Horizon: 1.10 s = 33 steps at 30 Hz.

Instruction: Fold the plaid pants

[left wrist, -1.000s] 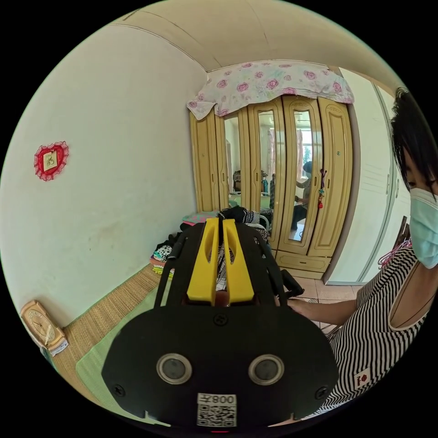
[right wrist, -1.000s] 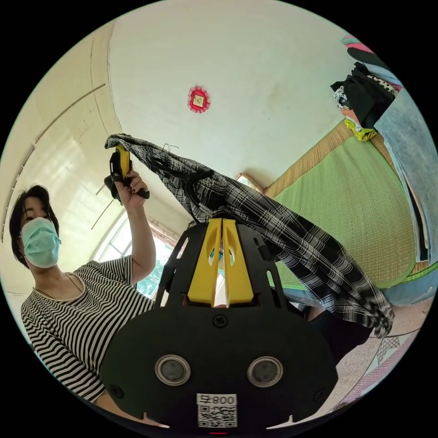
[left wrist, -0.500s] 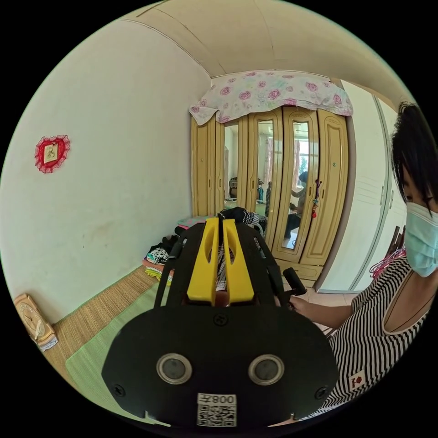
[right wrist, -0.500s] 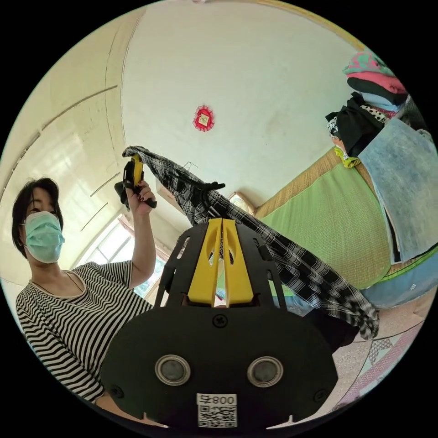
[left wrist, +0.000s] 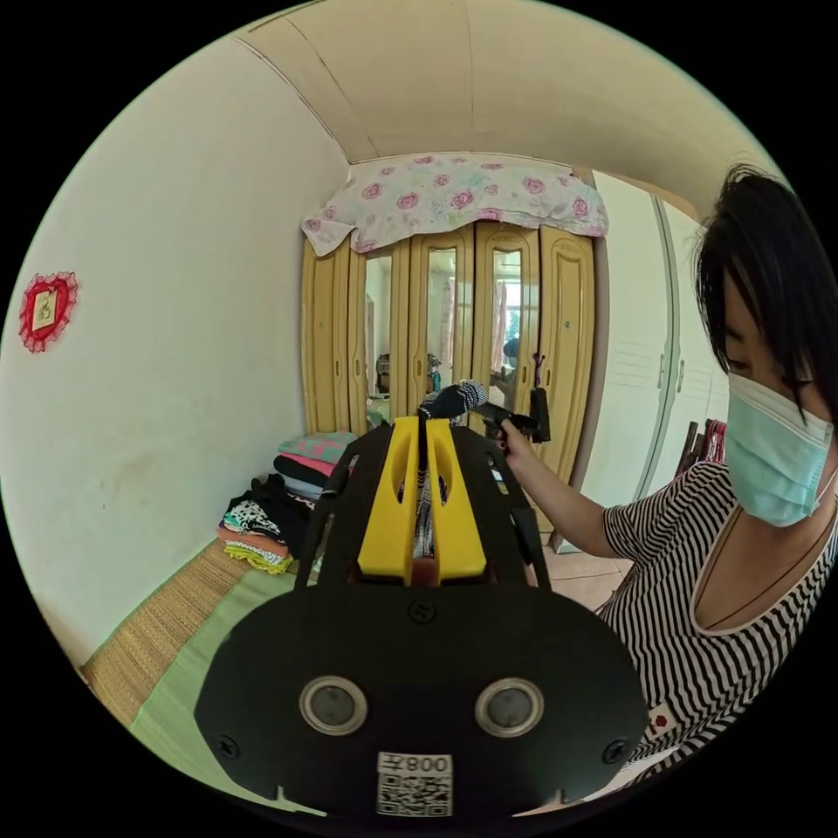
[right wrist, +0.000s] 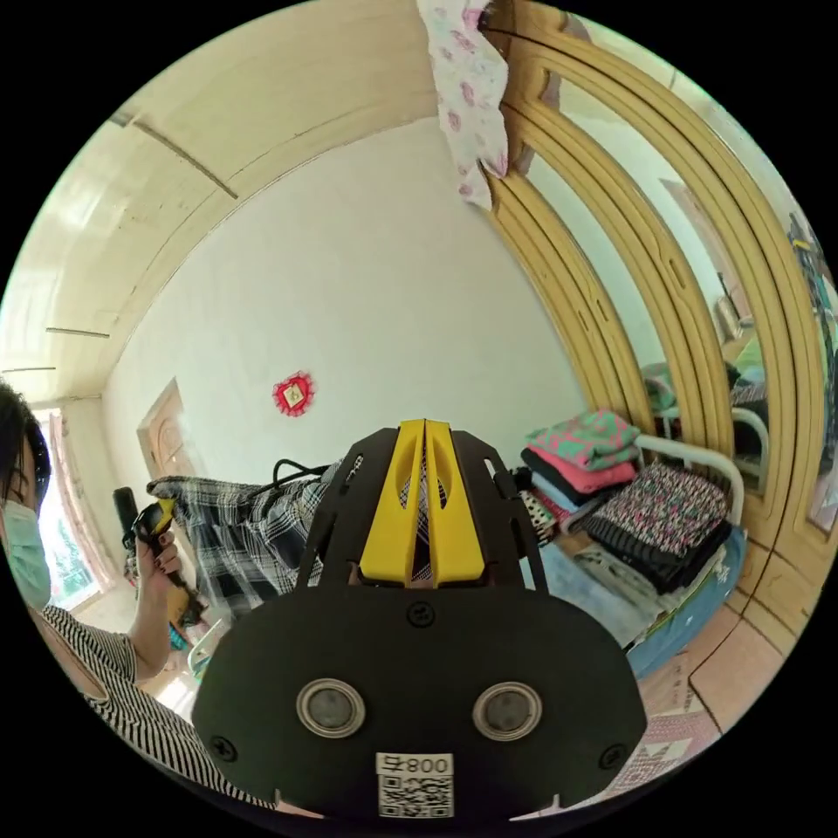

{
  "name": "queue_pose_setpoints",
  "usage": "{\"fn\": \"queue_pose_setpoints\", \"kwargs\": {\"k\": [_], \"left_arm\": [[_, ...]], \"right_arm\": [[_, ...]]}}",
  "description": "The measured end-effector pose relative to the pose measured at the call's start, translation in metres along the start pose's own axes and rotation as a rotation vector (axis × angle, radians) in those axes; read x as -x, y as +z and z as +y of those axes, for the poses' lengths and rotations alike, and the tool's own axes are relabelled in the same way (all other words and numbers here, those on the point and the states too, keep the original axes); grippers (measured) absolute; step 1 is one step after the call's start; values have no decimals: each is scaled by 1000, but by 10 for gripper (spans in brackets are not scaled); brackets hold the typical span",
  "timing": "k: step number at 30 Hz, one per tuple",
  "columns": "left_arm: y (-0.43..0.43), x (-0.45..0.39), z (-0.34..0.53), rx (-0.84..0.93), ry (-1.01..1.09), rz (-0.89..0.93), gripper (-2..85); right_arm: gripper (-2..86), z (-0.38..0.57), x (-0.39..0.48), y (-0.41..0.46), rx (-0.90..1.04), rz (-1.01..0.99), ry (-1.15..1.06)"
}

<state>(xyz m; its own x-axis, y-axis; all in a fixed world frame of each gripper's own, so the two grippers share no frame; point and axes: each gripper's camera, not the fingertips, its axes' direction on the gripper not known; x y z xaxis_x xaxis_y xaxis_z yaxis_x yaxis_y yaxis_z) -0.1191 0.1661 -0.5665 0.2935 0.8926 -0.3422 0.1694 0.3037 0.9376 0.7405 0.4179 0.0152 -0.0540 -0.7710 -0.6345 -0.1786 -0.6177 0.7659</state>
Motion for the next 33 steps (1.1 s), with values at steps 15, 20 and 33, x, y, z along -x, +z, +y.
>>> {"fn": "queue_pose_setpoints", "kwargs": {"k": [15, 20, 33], "left_arm": [[-325, 222, 112, -288, -333, -483, 11], [-448, 269, 246, -248, -630, -768, 13], [-617, 284, 585, -252, -1434, -1002, 56]], "right_arm": [[0, 29, 468, 475, 231, -390, -459], [0, 290, 630, 662, 583, -667, -545], [32, 890, 674, 774, 1388, -803, -524]]}}
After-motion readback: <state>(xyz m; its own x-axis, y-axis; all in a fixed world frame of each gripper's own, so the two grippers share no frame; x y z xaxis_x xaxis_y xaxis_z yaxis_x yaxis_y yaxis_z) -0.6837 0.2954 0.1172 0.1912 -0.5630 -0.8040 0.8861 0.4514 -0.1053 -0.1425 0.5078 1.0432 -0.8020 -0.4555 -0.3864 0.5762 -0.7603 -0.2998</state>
